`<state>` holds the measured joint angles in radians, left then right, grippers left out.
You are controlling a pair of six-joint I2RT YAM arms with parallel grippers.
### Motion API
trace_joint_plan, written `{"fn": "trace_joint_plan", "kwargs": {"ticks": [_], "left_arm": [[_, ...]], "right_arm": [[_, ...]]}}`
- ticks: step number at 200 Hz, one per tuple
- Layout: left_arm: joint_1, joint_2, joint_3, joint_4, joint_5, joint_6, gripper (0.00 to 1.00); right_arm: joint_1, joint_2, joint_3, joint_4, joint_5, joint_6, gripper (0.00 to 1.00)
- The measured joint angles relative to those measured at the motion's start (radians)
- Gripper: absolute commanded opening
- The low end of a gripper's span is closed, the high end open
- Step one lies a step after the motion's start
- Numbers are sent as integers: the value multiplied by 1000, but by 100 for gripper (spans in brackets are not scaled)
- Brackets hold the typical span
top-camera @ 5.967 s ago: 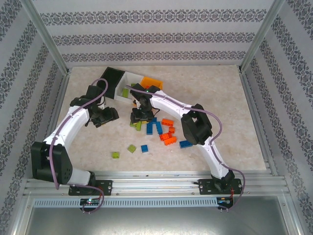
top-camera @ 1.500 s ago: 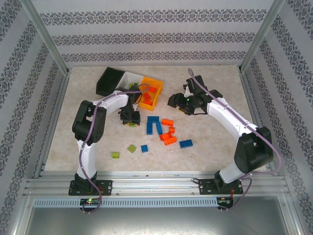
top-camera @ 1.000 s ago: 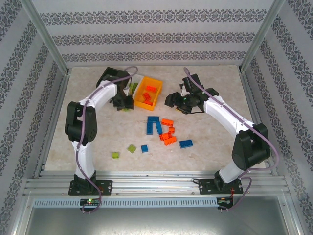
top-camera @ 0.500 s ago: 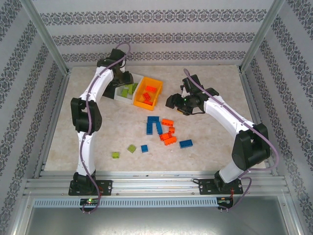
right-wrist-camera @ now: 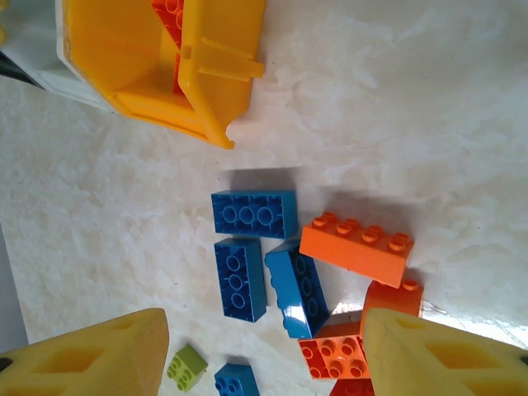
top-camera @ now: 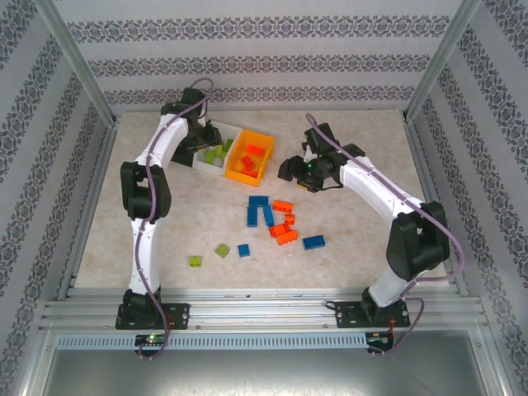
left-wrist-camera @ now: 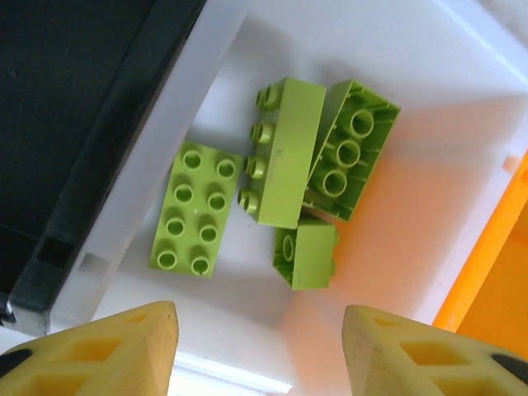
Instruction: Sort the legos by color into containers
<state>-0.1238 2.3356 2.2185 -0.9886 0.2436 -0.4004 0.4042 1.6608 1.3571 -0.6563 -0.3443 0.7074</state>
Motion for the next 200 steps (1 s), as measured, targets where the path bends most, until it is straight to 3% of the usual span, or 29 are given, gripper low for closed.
{"fn": "trace_joint_plan", "kwargs": {"ticks": [33,77,125,200], "left_arm": [[-1,-108,-183,8,11,8,56],[-14,-386,-496,31,24,30,57],[-27,-613,-788,81,48,26,58],[-27,-779,-937,89,43,27,60]], "right_arm": [[5,80,80,-90,18,-32,65],[38,191,122,-235,64,-93,65],[87,280,130,-253,76,-75,74],[108,383,189,-261,132,-52,76]]}}
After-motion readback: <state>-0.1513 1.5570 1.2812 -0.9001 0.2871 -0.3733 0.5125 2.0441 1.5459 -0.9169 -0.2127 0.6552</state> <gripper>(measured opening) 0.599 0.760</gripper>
